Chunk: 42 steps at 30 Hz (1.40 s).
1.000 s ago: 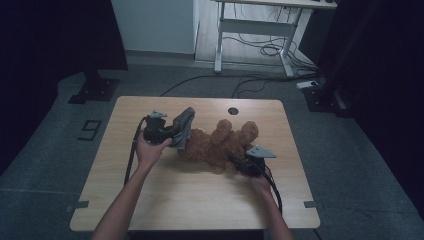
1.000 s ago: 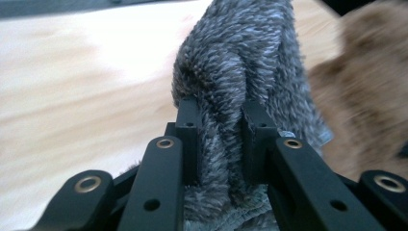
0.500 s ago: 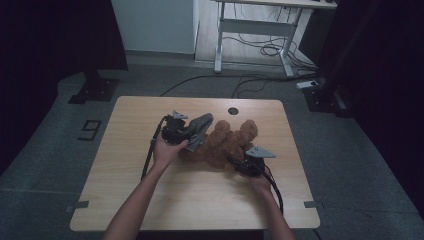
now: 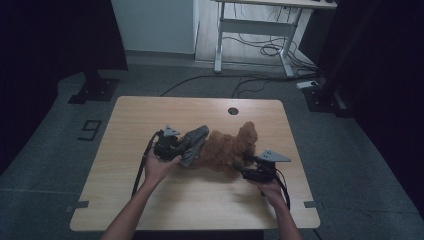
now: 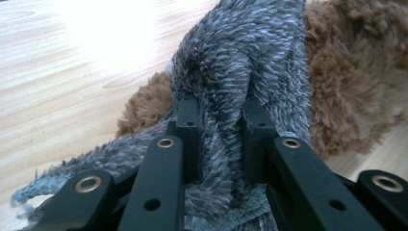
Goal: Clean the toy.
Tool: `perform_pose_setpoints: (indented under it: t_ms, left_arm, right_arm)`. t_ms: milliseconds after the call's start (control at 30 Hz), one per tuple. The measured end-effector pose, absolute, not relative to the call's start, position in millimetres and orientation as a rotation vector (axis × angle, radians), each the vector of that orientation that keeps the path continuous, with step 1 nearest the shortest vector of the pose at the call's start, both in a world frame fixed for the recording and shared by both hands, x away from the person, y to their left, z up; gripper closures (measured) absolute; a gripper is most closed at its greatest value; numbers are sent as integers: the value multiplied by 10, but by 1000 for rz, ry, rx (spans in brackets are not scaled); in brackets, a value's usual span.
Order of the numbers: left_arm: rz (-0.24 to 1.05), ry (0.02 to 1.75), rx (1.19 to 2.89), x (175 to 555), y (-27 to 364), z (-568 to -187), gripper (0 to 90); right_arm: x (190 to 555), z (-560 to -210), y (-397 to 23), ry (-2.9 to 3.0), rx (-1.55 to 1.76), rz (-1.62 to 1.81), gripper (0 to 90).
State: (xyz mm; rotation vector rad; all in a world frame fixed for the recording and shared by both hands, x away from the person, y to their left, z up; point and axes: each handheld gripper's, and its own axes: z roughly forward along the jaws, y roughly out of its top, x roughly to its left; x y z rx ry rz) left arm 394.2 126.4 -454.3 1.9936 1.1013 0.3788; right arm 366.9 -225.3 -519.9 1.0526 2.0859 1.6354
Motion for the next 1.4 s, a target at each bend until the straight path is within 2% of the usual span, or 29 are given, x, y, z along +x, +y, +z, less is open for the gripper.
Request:
perform_pose_setpoints:
  t_ms: [133, 367, 567, 733, 867, 1100, 1400]
  left_arm:
    - [389, 1086, 1967, 3802, 1296, -4604, 734]
    - [385, 1056, 1978, 3653, 1327, -4640, 733]
    - [363, 1039, 1973, 3534, 1350, -4688, 732]
    - [364, 1014, 1995, 3435, 1317, -4720, 732]
    - [377, 1002, 1996, 3369, 1305, -4762, 731]
    - [432, 991, 2002, 3353, 1302, -4788, 731]
    - [471, 1065, 1981, 3633, 1408, -4768, 730]
  right_arm:
    - [3636, -5096, -2316, 2052, 1077, 1669, 249]
    - [3608, -5030, -2265, 2037, 1084, 1680, 233]
    - [3515, -5065, -2368, 2016, 1098, 1709, 344]
    - [3400, -5095, -2455, 2051, 1073, 1675, 542]
    - [3407, -5251, -2404, 2134, 1127, 1577, 631]
    - [3486, -5373, -2303, 2170, 1147, 1540, 684]
    - [3720, -5429, -2074, 2101, 1191, 1544, 719]
